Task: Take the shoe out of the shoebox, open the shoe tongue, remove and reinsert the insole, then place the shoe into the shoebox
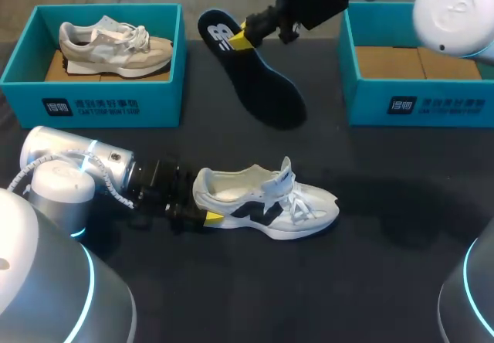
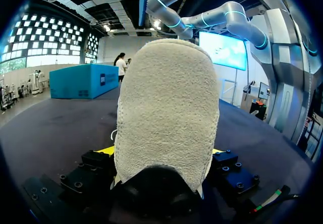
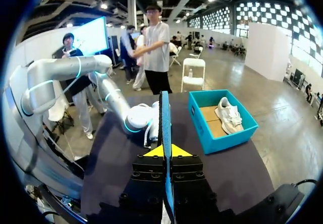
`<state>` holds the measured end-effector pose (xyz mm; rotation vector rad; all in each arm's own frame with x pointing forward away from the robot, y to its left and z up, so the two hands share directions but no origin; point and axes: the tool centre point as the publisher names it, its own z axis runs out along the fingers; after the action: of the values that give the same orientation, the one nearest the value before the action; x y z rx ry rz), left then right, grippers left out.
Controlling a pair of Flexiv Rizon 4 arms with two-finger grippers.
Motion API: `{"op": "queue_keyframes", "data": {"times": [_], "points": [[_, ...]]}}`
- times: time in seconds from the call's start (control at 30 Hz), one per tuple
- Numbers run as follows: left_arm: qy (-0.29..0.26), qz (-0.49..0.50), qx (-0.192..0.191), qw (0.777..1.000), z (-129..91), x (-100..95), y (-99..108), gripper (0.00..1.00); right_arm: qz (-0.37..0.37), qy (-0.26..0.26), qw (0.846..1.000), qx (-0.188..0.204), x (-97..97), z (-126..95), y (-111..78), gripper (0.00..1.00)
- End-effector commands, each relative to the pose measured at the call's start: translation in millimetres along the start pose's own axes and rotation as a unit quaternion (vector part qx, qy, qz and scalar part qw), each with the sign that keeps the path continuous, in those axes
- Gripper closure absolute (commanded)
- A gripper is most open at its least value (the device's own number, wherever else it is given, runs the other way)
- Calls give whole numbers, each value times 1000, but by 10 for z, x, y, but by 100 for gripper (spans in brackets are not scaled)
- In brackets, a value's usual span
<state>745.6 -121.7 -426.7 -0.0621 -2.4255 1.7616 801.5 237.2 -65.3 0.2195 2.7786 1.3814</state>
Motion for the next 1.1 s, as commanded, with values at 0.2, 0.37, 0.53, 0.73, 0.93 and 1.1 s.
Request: {"op": "queue_keyframes", "data": {"times": [0.2,0.37,0.53,0.73,0.93,1.1], "points": [[-1,0,-1,1000,12,-8,21,100,1,-2,1000,0,5,7,-10,100],[-1,0,-1,1000,12,-8,21,100,7,1,1000,-12,6,-42,19,100],[-1,0,-1,1000,12,-8,21,100,57,17,996,-68,75,-411,145,100],[-1,0,-1,1000,12,-8,21,100,77,14,992,-100,278,-697,249,100],[-1,0,-1,1000,12,-8,21,100,103,31,987,-121,506,-929,327,100],[-1,0,-1,1000,12,-8,21,100,121,43,983,-132,715,-1075,369,100]]}}
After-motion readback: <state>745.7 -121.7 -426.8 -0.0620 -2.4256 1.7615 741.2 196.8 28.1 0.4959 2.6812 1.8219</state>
